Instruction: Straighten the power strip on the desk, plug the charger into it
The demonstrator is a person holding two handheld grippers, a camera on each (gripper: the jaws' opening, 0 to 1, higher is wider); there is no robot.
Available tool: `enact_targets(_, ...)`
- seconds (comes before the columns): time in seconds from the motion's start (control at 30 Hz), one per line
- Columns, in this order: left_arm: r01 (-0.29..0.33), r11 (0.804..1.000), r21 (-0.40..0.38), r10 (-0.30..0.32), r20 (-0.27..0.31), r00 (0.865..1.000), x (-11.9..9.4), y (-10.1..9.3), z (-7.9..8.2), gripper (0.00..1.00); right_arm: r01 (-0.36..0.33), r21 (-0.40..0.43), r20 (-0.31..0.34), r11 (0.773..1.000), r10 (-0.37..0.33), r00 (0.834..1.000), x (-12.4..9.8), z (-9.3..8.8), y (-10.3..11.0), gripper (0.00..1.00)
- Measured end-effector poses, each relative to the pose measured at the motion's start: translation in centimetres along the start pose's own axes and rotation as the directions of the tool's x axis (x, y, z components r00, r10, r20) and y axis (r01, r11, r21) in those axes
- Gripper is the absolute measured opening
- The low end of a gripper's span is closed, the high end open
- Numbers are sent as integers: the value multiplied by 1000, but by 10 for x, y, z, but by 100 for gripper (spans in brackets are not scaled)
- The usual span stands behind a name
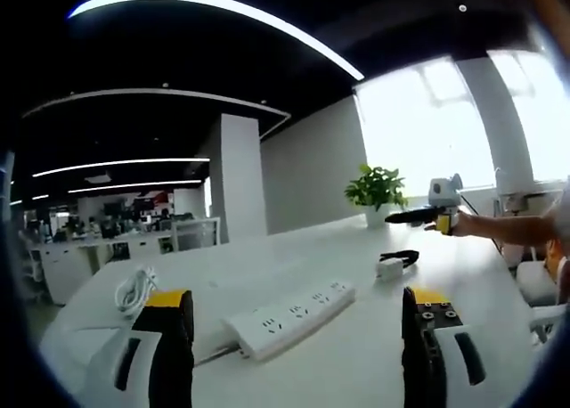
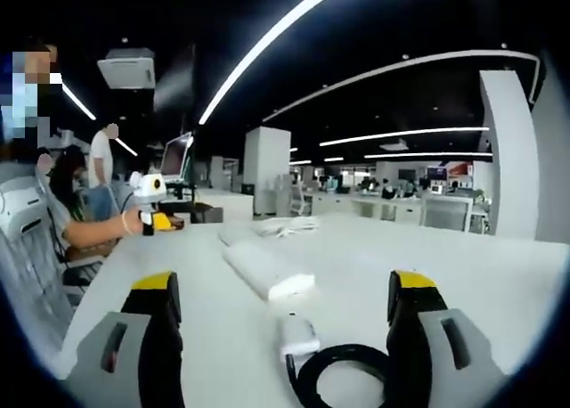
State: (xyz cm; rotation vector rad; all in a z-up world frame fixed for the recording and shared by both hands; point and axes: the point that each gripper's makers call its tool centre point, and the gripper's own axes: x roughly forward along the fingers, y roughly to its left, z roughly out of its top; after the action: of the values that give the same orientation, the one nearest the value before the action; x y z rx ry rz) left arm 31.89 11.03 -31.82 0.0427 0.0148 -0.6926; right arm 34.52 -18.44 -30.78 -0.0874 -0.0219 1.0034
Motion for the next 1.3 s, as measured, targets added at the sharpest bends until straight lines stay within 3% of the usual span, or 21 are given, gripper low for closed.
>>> enact_targets(0.13, 3, 1000, -7, -3, 5, 1000, 0, -2, -1, 99, -8, 12, -9, 1000, 9, 1000, -5, -5, -3, 94)
enact_targets(0.27, 14, 1000, -20, -14, 2, 1000, 0, -5, -4, 99, -17, 19, -57, 1000, 18, 998, -6, -19, -3, 93)
enact_targets(0.43, 62, 992, -111, -61, 15, 998, -1, -15, -4, 99, -25, 15, -99, 1000, 27, 995, -6, -29, 0, 93)
enact_targets(0.83, 58, 993, -98, -57, 15, 998, -6, -19, -7, 98, -27, 72, -181, 997, 40, 983, -9, -51, -6, 93)
enact_targets(1.13, 72, 990, -120, -70, 24, 997, -11, -23, -10, 97, -45, 84, -298, 995, 68, 952, -13, -66, -4, 91)
enact_targets(1.3, 74, 990, -120, -72, 19, 997, -14, -25, -14, 97, -56, 86, -368, 995, 84, 926, -17, -70, 0, 91)
